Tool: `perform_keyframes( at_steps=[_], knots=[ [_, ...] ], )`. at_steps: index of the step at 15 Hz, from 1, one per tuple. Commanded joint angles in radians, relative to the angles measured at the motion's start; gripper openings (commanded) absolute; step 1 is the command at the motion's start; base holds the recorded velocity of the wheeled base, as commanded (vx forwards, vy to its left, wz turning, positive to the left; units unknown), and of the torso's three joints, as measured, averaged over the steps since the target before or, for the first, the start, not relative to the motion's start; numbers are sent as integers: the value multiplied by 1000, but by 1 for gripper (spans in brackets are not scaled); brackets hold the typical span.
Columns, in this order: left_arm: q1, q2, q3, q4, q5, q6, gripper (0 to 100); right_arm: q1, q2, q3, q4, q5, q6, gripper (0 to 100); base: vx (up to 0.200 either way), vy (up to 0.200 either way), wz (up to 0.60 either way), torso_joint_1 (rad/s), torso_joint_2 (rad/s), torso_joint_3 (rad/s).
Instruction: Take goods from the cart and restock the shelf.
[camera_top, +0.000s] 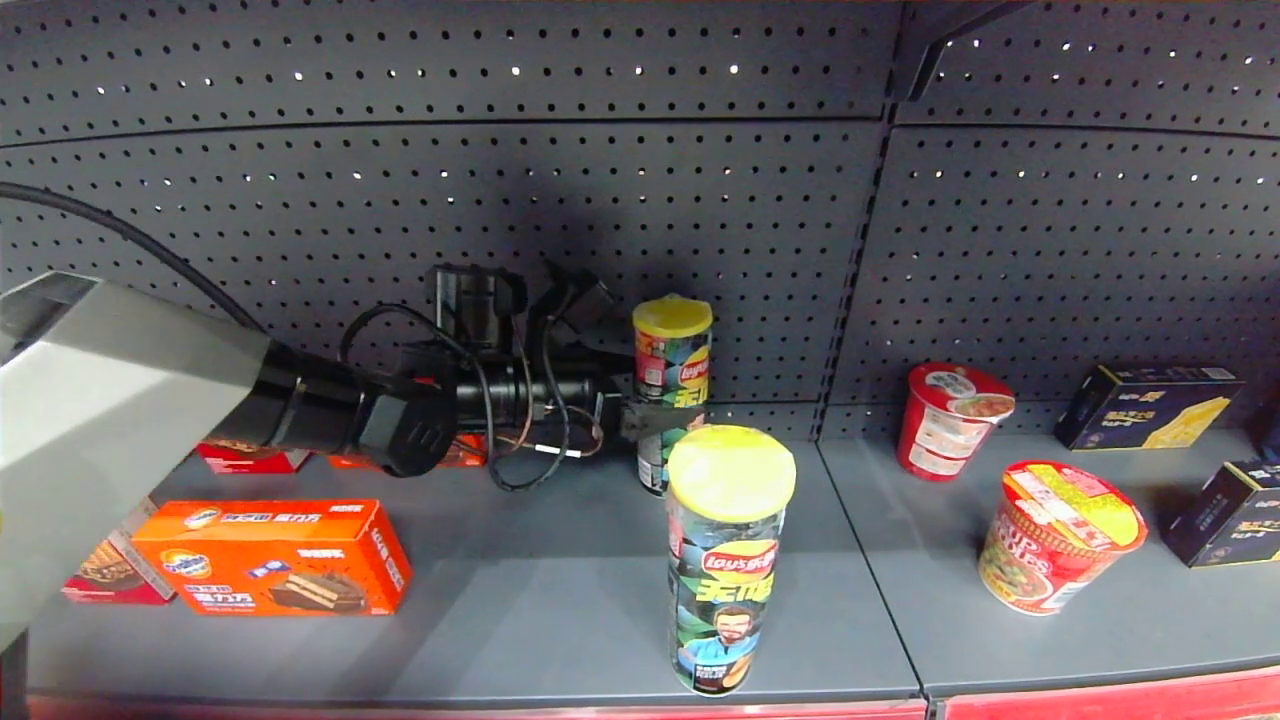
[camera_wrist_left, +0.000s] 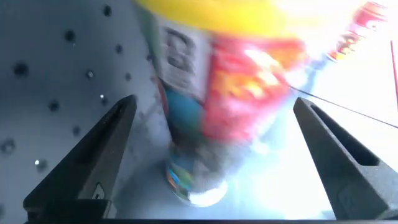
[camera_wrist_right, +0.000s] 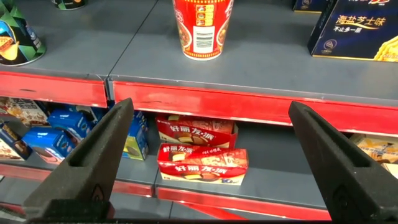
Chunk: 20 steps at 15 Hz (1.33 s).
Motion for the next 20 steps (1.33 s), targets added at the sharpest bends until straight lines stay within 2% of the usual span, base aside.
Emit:
perform_keyframes(
  at_steps=[1,4,6,7,11,13,14,16,17,18,20],
  knots=[
    [3,-115,97,-10,0,0,100,0,0,3,1,0,1,100,0,0,0,0,0,0],
    [30,-204,178,-10,-3,0,100,0,0,1,-4,-1,1,100,0,0,0,0,0,0],
    [55,-301,279,-10,-6,1,100,-1,0,-35,10,0,4,100,0,0,0,0,0,0],
    [60,-344,321,-10,-6,1,100,11,39,-98,18,3,11,100,0,0,0,0,0,0],
    [102,-553,515,-8,0,-4,100,96,407,-519,30,12,34,100,0,0,0,0,0,0],
    [125,-612,546,4,3,-5,100,102,577,-641,18,55,27,100,0,0,0,0,0,0],
    [145,-635,552,4,23,-4,100,105,671,-694,16,86,24,100,0,0,0,0,0,0],
    [155,-649,549,-7,99,-2,100,108,769,-712,13,104,22,100,0,0,0,0,0,0],
    [155,-655,552,-14,194,4,100,115,826,-707,-7,103,19,100,0,0,0,0,0,0],
    [141,-689,557,-5,321,0,100,143,889,-681,-66,89,22,100,0,0,0,0,0,0],
    [121,-758,597,1,447,-14,100,198,970,-623,-183,26,22,100,0,0,0,0,0,0]
  ],
)
